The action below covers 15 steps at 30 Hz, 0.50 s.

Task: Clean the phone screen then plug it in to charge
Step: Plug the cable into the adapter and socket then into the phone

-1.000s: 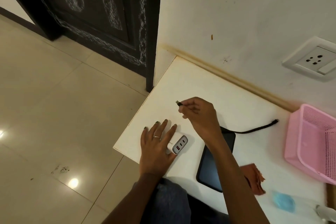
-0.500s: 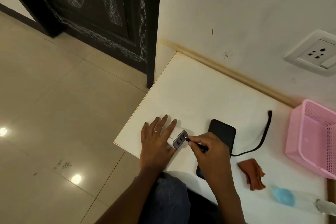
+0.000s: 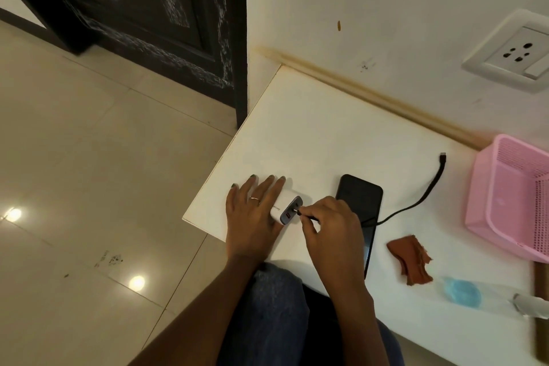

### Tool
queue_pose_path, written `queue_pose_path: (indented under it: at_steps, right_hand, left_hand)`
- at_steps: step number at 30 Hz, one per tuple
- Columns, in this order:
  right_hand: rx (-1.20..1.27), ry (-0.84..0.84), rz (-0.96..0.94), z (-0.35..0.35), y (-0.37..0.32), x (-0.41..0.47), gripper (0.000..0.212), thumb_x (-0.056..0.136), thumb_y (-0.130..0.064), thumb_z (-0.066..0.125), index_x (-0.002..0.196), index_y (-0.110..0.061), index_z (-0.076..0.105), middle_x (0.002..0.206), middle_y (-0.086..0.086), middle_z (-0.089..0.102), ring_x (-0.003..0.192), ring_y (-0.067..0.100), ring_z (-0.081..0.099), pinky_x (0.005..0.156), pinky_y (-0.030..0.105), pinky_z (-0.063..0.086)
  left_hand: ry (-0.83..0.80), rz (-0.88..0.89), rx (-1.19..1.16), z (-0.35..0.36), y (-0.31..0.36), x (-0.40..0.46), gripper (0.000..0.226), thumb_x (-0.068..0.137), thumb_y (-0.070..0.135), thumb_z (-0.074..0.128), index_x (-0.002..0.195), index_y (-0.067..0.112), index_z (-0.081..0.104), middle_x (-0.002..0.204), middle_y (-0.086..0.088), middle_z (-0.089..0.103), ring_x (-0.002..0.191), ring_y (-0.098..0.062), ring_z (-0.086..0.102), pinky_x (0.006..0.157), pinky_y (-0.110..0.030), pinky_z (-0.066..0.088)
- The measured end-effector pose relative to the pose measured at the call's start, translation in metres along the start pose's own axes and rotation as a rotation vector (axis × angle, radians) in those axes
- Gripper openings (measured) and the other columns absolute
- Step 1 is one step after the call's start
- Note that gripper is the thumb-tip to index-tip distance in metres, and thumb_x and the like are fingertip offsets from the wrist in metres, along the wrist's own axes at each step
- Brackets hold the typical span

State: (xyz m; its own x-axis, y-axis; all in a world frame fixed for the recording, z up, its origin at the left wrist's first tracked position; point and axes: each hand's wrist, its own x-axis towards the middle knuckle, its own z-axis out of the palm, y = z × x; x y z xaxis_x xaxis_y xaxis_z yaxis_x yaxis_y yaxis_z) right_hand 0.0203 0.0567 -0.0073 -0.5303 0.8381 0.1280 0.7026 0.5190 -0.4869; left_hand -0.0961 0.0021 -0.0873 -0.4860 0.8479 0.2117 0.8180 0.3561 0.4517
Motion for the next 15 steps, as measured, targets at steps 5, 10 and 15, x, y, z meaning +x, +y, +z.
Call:
queue_pose_path:
  at_steps: [5, 10, 15]
  right_hand:
    - [0.000, 0.004, 0.000, 0.0039, 0.0010, -0.0008, 0.009, 0.071, -0.003, 0.078, 0.078, -0.007, 0.075, 0.074, 0.009, 0.070, 0.069, 0.024, 0.063, 0.058, 0.034, 0.051]
    - [0.097, -0.006, 0.014, 0.0044, 0.0064, -0.0012, 0.009, 0.075, -0.003, 0.075, 0.083, -0.008, 0.075, 0.079, 0.008, 0.070, 0.076, 0.025, 0.061, 0.064, 0.036, 0.051]
    - [0.058, 0.002, -0.039, 0.0063, 0.0034, -0.0016, 0.010, 0.073, -0.002, 0.077, 0.080, -0.009, 0.076, 0.076, 0.007, 0.070, 0.074, 0.027, 0.061, 0.060, 0.038, 0.051]
  left_hand:
    - [-0.011, 0.002, 0.005, 0.0020, 0.0000, -0.0015, 0.054, 0.080, 0.036, 0.065, 0.130, 0.017, 0.057, 0.126, -0.006, 0.064, 0.123, -0.038, 0.052, 0.104, -0.060, 0.032]
    - [0.014, 0.004, -0.001, 0.0023, 0.0010, -0.0017, 0.053, 0.081, 0.034, 0.066, 0.130, 0.016, 0.058, 0.125, -0.006, 0.065, 0.122, -0.039, 0.052, 0.104, -0.061, 0.031]
    - [0.034, 0.007, 0.007, 0.0056, 0.0007, -0.0025, 0.057, 0.078, 0.036, 0.073, 0.129, 0.016, 0.058, 0.125, -0.008, 0.065, 0.122, -0.039, 0.053, 0.104, -0.062, 0.029]
